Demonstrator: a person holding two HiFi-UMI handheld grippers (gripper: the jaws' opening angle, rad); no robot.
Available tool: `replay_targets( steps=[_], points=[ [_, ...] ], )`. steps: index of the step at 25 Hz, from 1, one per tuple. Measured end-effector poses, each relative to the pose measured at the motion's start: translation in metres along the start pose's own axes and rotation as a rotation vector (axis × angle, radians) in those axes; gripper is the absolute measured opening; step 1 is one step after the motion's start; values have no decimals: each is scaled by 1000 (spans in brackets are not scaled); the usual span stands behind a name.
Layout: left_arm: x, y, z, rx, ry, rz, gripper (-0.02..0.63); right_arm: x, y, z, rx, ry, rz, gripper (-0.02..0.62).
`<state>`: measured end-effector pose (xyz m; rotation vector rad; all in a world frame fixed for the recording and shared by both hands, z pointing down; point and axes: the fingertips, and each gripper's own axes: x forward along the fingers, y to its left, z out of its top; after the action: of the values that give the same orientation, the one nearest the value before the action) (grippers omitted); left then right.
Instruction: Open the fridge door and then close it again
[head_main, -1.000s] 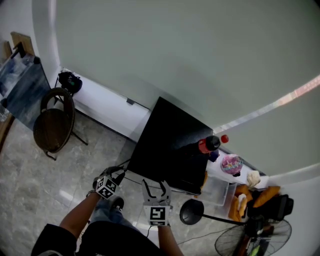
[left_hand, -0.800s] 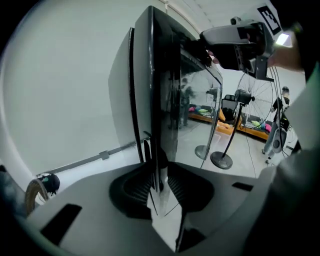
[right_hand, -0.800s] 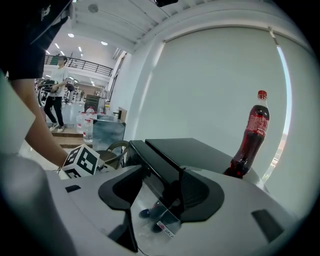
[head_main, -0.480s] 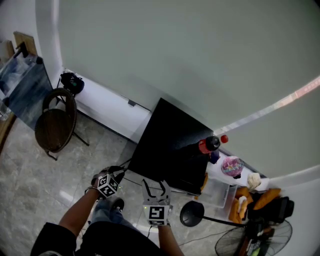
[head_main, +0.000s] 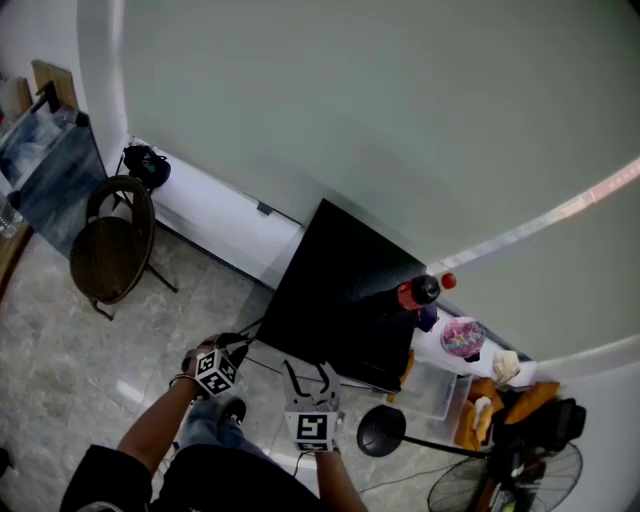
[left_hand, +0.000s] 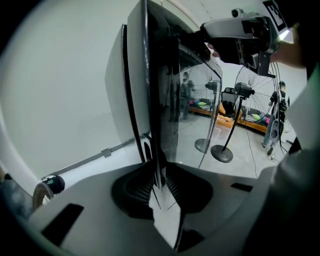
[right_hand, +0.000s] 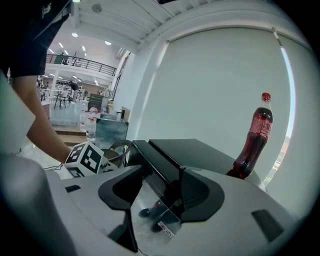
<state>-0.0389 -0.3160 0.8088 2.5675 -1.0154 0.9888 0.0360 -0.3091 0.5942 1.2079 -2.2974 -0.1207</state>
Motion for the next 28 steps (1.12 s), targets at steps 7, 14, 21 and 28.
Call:
replay_targets(
  steps=[7,14,21,28],
  points=[
    [-12,-12,-7,24,12,-6,69,-2,6,0,-19,-13,9,219],
    [-37,-47,-27,31,23,-13,61,-29,31,-6,-103,-13,45,221],
    [-48,-67,-36,42,45,-18,57,-43,41,-10,-111,2,69,221],
    [-55,-82,-41,29,58,-2,54,-55,46,-13,-138,-27,85,224]
  ],
)
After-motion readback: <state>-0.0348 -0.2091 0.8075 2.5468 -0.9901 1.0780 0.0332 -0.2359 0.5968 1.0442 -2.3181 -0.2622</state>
